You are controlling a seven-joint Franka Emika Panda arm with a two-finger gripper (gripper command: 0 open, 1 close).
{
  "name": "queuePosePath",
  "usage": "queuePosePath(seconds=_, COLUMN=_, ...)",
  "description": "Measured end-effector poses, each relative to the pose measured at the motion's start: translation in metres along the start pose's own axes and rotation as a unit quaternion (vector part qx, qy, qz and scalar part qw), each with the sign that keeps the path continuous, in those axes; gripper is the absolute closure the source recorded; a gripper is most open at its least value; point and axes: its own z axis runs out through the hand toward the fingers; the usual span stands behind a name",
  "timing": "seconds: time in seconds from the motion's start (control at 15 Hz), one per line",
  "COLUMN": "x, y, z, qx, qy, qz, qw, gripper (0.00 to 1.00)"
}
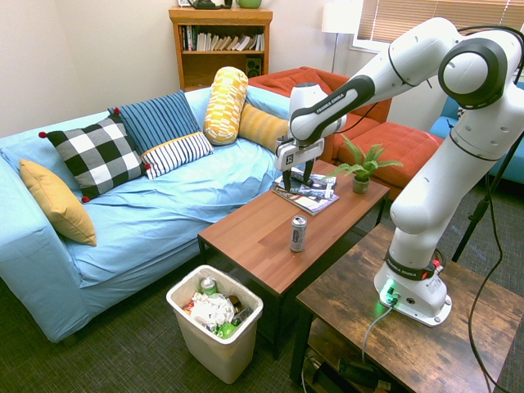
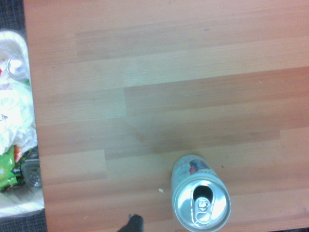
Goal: Throw the can in the trash bin
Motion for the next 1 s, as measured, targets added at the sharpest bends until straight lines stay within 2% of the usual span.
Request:
queuePosePath(seconds=0.6, x=-0.018, y=0.006, z=0.092, qx=-0.032, qy=-0.032, qz=-0.007, qw=0.999, gripper=0.0)
queuePosePath(seconds=1.0, x=-0.015, y=0.007, z=0.135, qx=-0.05, qy=-0.047, qz=0.004, qw=0.998, gripper=0.0)
